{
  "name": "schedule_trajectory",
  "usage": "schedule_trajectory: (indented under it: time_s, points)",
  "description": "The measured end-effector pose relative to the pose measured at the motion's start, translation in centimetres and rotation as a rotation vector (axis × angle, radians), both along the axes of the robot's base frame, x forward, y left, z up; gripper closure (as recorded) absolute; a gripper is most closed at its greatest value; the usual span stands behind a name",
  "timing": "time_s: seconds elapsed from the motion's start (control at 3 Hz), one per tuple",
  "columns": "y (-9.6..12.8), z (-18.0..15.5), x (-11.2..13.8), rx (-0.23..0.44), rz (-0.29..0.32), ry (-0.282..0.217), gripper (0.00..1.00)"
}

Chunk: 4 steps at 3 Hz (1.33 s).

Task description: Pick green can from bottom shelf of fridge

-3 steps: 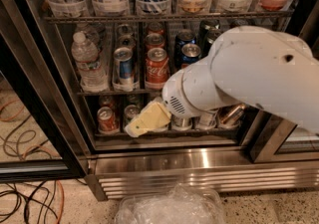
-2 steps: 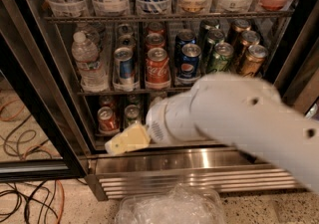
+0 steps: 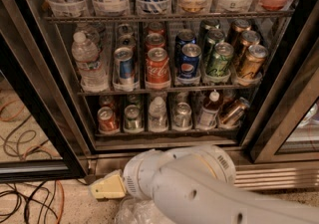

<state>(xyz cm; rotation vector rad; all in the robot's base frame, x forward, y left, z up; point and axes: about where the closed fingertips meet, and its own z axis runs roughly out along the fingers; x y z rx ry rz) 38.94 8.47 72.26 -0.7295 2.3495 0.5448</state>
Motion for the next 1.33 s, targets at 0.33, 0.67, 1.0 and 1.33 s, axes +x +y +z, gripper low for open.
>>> schedule_trajectory:
  time_s: [0.33,0.67,1.0,1.33]
  points:
    - [-0.1,-0.1,0.6,0.036,-0.046,-0.024,0.0]
    - [0.0,-0.1,0.6,0.037,-0.045,-0.025,0.0]
    - [-1.0,-2.2,1.8,0.086,-0.093,-0.005,0.0]
    - [-6.2,-4.7,2.8,0.091,-0.21,-0.003,0.0]
